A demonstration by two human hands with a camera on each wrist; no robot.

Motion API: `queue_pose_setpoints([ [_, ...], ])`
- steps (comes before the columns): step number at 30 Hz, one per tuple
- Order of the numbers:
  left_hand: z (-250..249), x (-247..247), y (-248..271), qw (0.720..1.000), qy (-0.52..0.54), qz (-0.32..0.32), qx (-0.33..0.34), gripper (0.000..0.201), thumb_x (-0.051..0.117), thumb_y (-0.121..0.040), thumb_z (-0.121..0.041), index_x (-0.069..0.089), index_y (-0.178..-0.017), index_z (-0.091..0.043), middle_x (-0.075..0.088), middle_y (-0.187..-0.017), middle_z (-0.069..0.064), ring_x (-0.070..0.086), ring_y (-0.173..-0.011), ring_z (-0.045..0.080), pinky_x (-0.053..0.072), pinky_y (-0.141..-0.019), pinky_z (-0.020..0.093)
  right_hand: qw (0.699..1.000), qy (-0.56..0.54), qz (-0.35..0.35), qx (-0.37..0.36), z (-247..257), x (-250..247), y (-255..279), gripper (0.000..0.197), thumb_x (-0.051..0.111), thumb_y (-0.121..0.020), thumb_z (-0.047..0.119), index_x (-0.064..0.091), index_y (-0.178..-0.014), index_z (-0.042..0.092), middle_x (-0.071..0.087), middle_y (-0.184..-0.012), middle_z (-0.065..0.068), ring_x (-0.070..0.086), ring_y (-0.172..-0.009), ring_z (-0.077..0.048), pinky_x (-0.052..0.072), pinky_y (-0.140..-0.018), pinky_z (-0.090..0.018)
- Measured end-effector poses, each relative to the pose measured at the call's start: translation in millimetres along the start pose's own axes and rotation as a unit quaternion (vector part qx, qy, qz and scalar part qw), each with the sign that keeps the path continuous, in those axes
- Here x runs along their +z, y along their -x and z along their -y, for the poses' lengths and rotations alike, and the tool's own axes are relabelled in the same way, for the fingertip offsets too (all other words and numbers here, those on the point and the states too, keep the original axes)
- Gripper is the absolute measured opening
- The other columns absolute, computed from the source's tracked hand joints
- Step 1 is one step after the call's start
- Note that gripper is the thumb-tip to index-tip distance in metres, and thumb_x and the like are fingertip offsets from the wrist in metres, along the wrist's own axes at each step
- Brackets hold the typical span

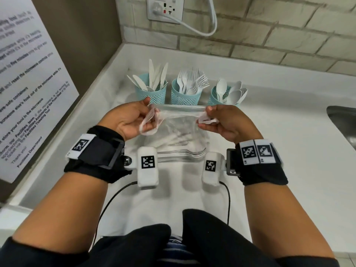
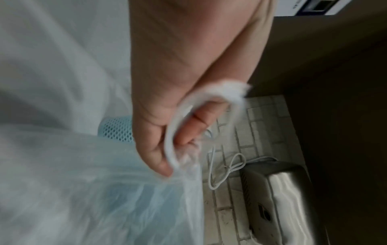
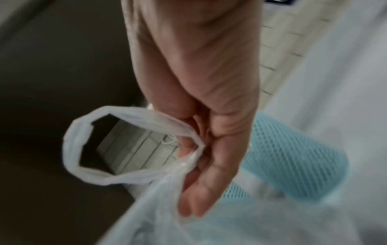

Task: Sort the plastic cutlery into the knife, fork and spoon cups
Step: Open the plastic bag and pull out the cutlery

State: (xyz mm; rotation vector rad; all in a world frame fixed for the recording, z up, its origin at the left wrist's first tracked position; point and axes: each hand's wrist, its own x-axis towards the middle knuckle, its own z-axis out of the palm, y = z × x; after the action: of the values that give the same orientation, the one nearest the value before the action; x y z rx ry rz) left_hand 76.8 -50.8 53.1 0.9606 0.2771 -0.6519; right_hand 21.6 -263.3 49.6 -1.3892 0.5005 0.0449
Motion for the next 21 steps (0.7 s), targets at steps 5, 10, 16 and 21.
queue_pose_setpoints([
  [5,9,0,-7,0.995,0.078,-0.037,-0.048,0.033,0.027,-0.094,0.005,0.05,-0.078,-0.011,0.051,-0.08,0.011,0.058,-0.054,0.018,0.055,-0.048,0.037,0.972,-0.206,0.025,0.107,-11,1,-6,0.026,0.036,-0.098,0.003,0.053,-0.078,0.006,0.061,-0.075,-0.01,0.063,-0.07,-0.023,0.056,-0.051,-0.031],
  [10,13,-10,-16,0.989,0.132,-0.041,-0.053,0.023,0.036,-0.093,-0.008,0.049,-0.074,-0.008,0.043,-0.061,0.003,0.043,-0.046,0.01,0.043,-0.043,0.015,0.919,-0.377,0.039,0.109,-32,-9,-19,0.058,0.081,-0.013,-0.022,0.06,-0.063,-0.003,0.055,-0.048,-0.007,0.052,-0.036,-0.016,0.048,-0.041,-0.018],
  [16,13,-12,-14,0.989,-0.123,-0.056,0.064,0.018,0.064,-0.081,-0.006,0.053,-0.078,-0.019,0.053,-0.055,-0.004,0.04,-0.037,0.006,0.033,-0.039,0.013,0.995,-0.022,0.083,0.053,-23,-7,-11,0.029,0.08,-0.061,0.015,0.061,-0.082,0.015,0.055,-0.07,-0.002,0.047,-0.056,-0.008,0.044,-0.049,-0.015],
  [21,14,-15,-14,0.832,-0.502,-0.12,0.205,0.037,0.071,-0.067,0.01,0.054,-0.067,-0.023,0.051,-0.072,-0.005,0.048,-0.076,0.015,0.04,-0.061,0.019,0.967,0.243,-0.056,-0.051,-16,-7,-15,0.015,0.067,-0.08,-0.001,0.06,-0.073,0.011,0.055,-0.062,-0.009,0.046,-0.044,-0.012,0.038,-0.044,-0.018],
])
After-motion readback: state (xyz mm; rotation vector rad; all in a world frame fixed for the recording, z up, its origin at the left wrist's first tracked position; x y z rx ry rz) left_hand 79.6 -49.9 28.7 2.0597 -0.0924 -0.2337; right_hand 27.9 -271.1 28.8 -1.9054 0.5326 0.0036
